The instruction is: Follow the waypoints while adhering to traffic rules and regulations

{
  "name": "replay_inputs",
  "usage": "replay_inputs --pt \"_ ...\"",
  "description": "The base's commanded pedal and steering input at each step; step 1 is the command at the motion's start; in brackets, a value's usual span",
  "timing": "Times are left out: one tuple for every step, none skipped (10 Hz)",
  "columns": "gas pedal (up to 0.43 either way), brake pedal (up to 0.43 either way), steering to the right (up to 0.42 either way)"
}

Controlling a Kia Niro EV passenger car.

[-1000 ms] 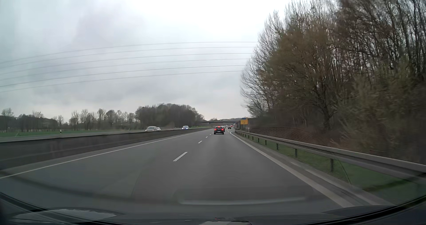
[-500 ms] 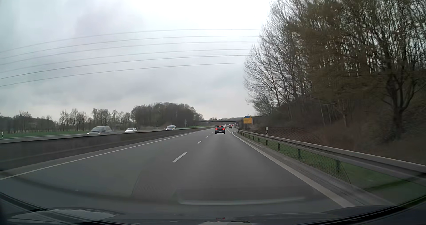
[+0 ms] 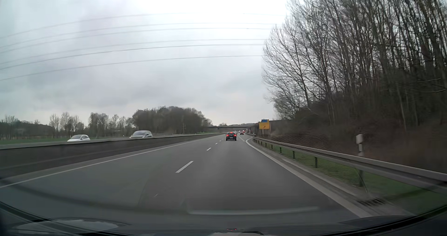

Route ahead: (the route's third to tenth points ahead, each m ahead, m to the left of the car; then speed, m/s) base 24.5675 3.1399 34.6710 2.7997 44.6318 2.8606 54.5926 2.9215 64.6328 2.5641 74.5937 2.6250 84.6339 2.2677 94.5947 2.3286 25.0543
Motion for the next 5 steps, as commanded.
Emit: replay_inputs --pt "0.248 0.0 0.0" --pt "0.248 0.0 0.0" --pt "0.248 0.0 0.0" --pt "0.24 0.0 0.0" --pt "0.24 0.0 0.0"
